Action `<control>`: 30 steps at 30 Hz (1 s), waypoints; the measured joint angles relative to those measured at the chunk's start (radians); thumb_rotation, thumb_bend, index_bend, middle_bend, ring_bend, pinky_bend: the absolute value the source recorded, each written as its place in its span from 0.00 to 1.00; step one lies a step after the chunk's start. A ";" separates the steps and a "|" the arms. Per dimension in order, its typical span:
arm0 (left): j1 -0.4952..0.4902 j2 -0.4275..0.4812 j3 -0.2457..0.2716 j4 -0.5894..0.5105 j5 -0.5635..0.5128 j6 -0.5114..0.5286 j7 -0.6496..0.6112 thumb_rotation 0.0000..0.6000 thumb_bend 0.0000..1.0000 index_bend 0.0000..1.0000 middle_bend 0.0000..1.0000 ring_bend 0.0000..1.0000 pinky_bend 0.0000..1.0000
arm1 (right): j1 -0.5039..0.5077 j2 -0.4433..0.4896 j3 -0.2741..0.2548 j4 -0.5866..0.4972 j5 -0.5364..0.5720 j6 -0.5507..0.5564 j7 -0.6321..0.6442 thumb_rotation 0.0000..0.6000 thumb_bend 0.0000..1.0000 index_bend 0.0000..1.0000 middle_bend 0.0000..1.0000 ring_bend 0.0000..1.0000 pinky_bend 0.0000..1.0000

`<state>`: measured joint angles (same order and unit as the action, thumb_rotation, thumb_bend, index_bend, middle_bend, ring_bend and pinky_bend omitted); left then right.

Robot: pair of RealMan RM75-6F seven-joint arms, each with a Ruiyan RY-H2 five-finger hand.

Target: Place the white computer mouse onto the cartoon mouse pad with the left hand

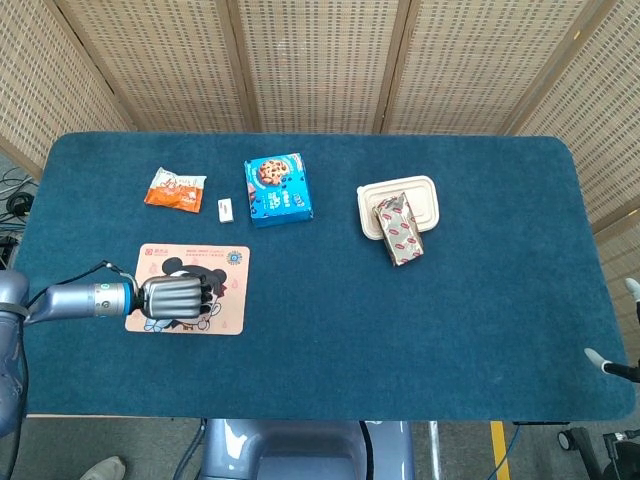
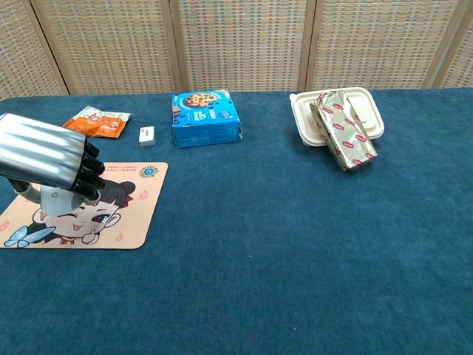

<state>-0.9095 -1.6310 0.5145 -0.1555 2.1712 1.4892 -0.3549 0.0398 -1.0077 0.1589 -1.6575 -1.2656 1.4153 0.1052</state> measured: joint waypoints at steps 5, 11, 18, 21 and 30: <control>0.009 -0.023 0.006 0.041 -0.012 -0.040 -0.030 1.00 0.07 0.61 0.52 0.54 0.57 | 0.007 -0.011 0.000 -0.003 0.013 -0.008 -0.032 1.00 0.00 0.00 0.00 0.00 0.00; -0.005 -0.060 0.018 0.054 -0.014 -0.076 -0.036 1.00 0.07 0.61 0.52 0.54 0.57 | 0.011 -0.016 0.003 -0.003 0.028 -0.015 -0.042 1.00 0.00 0.00 0.00 0.00 0.00; -0.017 -0.076 0.033 0.060 -0.012 -0.099 -0.042 1.00 0.07 0.61 0.52 0.54 0.56 | 0.012 -0.014 0.008 0.005 0.039 -0.025 -0.030 1.00 0.00 0.00 0.00 0.00 0.00; -0.021 -0.079 0.036 0.061 -0.013 -0.106 -0.042 1.00 0.07 0.61 0.51 0.54 0.56 | 0.012 -0.012 0.008 0.006 0.039 -0.027 -0.027 1.00 0.00 0.00 0.00 0.00 0.00; -0.028 -0.088 0.037 0.061 -0.025 -0.132 -0.037 1.00 0.01 0.30 0.19 0.33 0.52 | 0.010 -0.008 0.010 0.004 0.037 -0.023 -0.018 1.00 0.00 0.00 0.00 0.00 0.00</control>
<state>-0.9379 -1.7185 0.5520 -0.0948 2.1464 1.3576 -0.3918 0.0497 -1.0158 0.1691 -1.6532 -1.2286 1.3923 0.0874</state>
